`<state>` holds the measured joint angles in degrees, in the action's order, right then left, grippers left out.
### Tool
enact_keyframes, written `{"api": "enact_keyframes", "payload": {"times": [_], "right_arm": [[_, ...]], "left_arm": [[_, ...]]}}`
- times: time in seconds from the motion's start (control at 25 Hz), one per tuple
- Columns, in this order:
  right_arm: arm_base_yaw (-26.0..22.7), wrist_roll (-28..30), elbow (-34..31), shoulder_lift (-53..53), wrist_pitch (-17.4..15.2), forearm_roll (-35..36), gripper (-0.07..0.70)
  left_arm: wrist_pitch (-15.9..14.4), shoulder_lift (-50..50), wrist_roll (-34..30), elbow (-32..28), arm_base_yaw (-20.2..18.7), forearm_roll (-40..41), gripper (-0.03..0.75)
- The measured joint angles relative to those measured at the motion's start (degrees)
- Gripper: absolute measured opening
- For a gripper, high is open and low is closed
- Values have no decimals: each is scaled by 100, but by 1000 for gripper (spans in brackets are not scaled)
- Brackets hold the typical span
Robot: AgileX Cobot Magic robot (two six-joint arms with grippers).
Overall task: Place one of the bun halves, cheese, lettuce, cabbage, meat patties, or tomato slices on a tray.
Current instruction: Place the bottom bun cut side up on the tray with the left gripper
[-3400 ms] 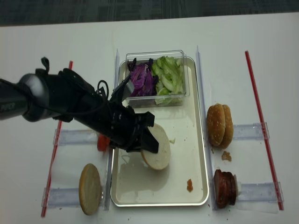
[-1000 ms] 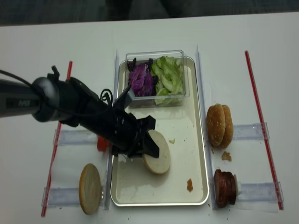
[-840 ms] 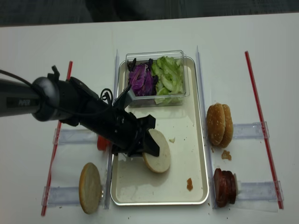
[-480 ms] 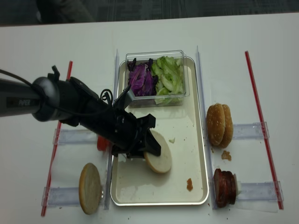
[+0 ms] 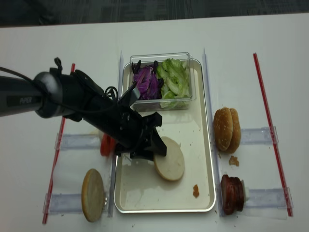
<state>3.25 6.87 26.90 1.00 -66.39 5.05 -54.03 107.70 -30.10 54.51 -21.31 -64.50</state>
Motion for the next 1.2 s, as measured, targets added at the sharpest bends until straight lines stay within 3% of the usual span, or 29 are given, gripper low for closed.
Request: {"api": "enact_keyframes", "payload": {"times": [0.56, 0.96, 1.2], "right_arm": [[0, 0, 0, 0, 0, 0, 427], [0, 0, 0, 0, 0, 0, 427], [0, 0, 0, 0, 0, 0, 427]], "left_arm": [[-521, -38, 1411, 544, 0, 2006, 266], [-817, -747, 2291, 952, 0, 3152, 267], [-1345, -1101, 3165, 1352, 0, 4372, 267]]}}
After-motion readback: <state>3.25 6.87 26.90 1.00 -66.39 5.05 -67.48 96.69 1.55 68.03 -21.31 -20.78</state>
